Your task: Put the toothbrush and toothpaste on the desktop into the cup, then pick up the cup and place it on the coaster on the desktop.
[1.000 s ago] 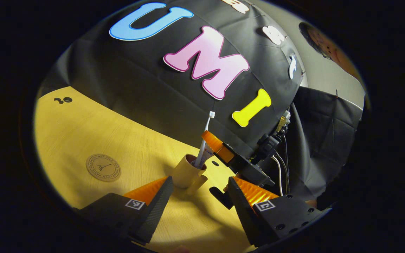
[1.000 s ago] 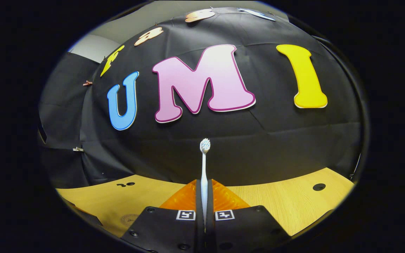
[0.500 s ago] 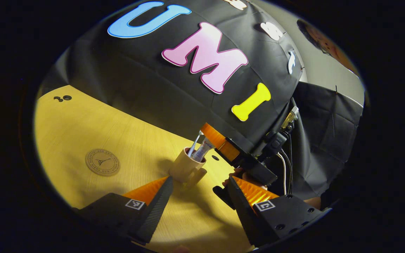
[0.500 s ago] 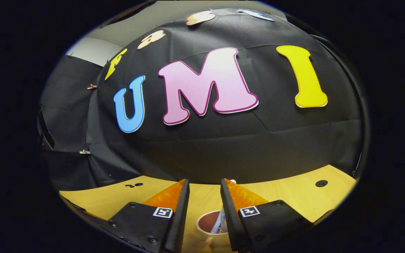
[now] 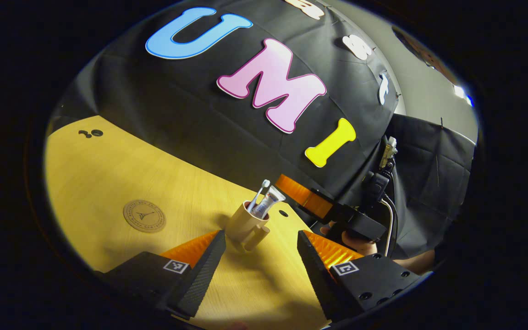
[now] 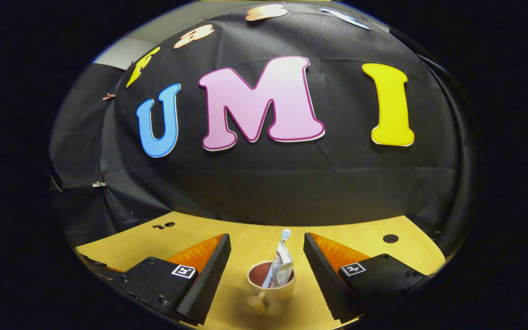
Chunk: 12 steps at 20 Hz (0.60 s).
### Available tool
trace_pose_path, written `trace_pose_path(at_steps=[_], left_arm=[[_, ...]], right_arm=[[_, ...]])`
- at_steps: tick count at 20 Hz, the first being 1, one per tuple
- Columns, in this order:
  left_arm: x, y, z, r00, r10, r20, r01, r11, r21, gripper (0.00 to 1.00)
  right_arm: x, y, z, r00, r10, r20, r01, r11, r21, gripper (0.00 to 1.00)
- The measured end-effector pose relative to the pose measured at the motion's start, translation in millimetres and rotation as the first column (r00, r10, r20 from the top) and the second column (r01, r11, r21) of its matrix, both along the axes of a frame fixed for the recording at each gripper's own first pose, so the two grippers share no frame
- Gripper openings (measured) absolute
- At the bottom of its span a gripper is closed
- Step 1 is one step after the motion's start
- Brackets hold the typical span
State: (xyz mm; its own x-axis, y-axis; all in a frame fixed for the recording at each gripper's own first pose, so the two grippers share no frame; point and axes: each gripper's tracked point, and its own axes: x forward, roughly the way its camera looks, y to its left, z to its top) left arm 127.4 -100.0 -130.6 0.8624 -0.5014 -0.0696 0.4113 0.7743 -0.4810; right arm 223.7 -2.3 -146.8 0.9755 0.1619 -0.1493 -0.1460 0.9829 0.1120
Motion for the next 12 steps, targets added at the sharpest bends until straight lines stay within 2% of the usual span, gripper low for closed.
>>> trace_pose_path(at_steps=[2,4,8,10,12], left_arm=[[-2.8,9.0,2.8,1.0,0.031,-0.003,-0.031,0.999,0.014,0.98],[-10.0,17.1,14.5,0.999,0.047,0.011,-0.047,0.999,0.011,0.98],[-21.0,50.8,33.3,0.99,0.129,0.052,-0.131,0.991,0.033,0.98],[-24.1,70.6,36.9,0.984,0.166,0.063,-0.17,0.984,0.051,0.97],[-28.4,93.9,34.5,0.976,0.208,0.064,-0.213,0.973,0.087,0.97]], right_arm=[[-2.3,-1.9,-7.9,0.996,-0.006,-0.085,0.01,0.999,0.041,0.97],[-4.0,-0.9,-27.1,0.978,0.006,-0.21,0.01,0.997,0.075,0.97],[-7.8,6.0,-54.9,0.917,0.035,-0.398,0.02,0.991,0.132,0.98],[-10.9,10.6,-69.1,0.887,0.057,-0.459,-0.01,0.995,0.104,0.98],[-21.1,17.3,-84.3,0.837,0.086,-0.54,-0.034,0.994,0.107,0.98]])
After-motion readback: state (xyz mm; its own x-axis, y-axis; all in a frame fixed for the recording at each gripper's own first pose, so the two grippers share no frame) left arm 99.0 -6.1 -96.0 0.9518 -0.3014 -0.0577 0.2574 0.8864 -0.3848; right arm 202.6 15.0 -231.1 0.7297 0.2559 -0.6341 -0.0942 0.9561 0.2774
